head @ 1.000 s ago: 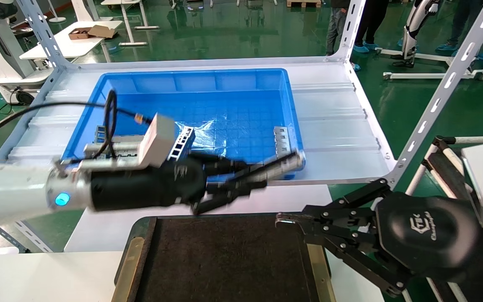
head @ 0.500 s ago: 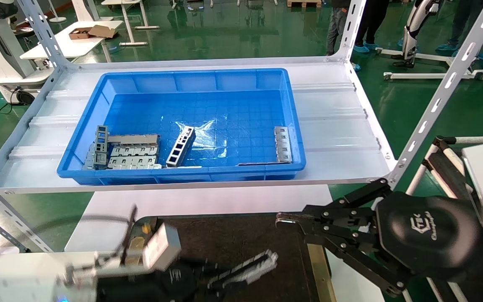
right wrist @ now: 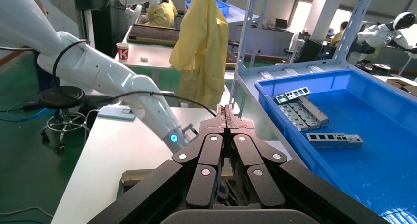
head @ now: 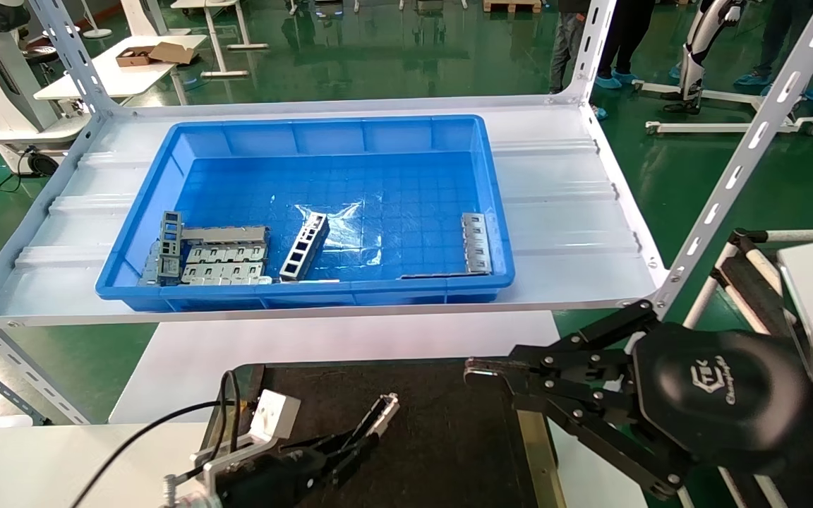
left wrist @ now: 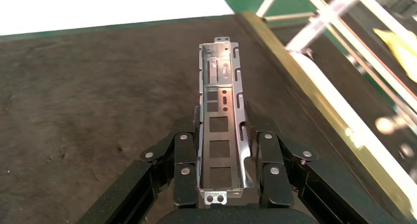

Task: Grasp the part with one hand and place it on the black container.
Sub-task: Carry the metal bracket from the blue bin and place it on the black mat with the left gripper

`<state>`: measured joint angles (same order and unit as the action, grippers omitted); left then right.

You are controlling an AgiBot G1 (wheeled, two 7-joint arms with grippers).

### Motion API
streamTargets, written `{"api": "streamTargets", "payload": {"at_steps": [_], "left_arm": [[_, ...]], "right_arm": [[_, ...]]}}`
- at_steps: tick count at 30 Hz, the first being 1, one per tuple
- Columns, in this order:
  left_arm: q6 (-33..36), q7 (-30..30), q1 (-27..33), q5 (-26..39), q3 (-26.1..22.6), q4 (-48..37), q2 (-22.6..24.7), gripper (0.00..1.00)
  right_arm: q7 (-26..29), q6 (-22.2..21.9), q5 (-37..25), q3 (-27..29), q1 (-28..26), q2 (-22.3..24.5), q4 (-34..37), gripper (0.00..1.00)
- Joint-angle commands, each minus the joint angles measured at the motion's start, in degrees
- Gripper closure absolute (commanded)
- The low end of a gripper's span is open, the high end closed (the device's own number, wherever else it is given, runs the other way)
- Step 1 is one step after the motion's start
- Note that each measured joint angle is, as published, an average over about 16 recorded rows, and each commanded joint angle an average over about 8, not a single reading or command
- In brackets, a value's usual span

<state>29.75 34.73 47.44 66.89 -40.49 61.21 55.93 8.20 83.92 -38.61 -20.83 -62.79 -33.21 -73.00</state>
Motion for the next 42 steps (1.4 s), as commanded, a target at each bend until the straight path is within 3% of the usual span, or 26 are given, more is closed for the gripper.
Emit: {"api": "streamTargets", "payload": {"at_steps": [1,13,37,39,42], "left_arm": [[-3.9,3.1,-0.3,1.2,-0.8,-0.2,1.2,1.00],[-17.5,12.8,1.1,4.1,-4.2,-8.2,8.6,1.00],[-26.6,20.4,3.1,5.5,-10.6,-15.2,15.1,1.00],[-27.1,20.8,3.2,5.5,-11.1,-15.8,15.5,0.91],[-27.8,21.3,3.3,5.3,-11.9,-16.4,15.9,0.56]], "right_arm": [[0.0,0.0,0.0,0.0,0.0,0.0,0.0,1.00],[0.0,0.0,0.0,0.0,0.0,0.0,0.0,1.00],[0.0,0.0,0.0,0.0,0.0,0.0,0.0,1.00],[0.0,0.0,0.0,0.0,0.0,0.0,0.0,0.92],[0.0,0.0,0.0,0.0,0.0,0.0,0.0,0.58]]}}
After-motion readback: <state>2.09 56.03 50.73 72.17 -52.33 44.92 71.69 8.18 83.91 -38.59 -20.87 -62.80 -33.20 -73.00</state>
